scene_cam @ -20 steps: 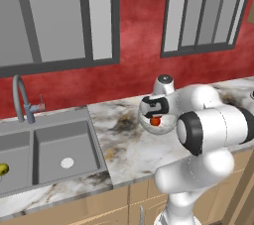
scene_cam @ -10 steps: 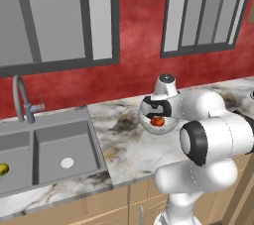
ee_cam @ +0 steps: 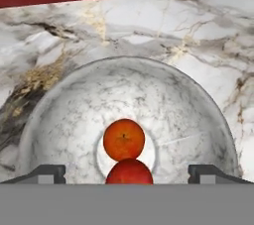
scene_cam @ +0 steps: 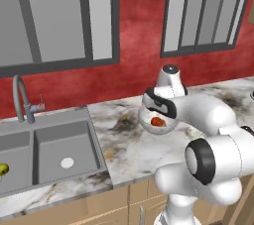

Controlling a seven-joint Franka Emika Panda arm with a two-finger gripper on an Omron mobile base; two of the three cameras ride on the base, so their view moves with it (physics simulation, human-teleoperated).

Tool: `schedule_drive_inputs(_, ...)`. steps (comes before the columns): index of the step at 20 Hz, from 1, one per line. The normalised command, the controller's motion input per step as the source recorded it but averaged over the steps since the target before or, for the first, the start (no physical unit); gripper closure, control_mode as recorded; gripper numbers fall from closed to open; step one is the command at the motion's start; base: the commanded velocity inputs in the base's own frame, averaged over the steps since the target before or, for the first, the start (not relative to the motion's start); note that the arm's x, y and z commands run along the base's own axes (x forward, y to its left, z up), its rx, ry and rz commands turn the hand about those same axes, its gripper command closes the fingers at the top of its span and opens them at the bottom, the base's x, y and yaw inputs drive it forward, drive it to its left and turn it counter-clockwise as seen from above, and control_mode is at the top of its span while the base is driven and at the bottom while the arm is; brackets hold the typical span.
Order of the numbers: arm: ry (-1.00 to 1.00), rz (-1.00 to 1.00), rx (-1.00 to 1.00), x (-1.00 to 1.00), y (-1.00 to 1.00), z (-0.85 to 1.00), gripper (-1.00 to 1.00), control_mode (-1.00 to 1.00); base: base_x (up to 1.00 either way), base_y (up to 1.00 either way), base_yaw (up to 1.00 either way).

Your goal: Pick the apples from the cabinet and place them in one bowl. Pick the pear from the sink and place it in the other bowl.

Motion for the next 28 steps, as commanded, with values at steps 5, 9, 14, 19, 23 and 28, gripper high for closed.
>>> schedule_drive_inputs(5,0.05,0.00,0.14,-0.86,0.00,0.13,-1.00,-1.00,0.00,0.00,0.00)
schedule_drive_inputs(9,0.01,0.00,0.09,-0.96,0.02,0.12,-1.00,-1.00,0.00,0.00,0.00)
schedule_drive_inputs(14,0.03,0.00,0.00,-0.69,0.00,0.21,-1.00,-1.00,0.00,0.00,0.00)
schedule_drive_inputs(19,0.19,0.00,0.00,-0.52,0.00,0.22,-1.00,-1.00,0.00,0.00,0.00)
schedule_drive_inputs(23,0.08,0.00,0.00,-0.62,0.00,0.04,-1.00,-1.00,0.00,0.00,0.00)
schedule_drive_inputs(28,0.03,0.01,0.00,-0.44,0.03,0.00,-1.00,-1.00,0.00,0.00,0.00)
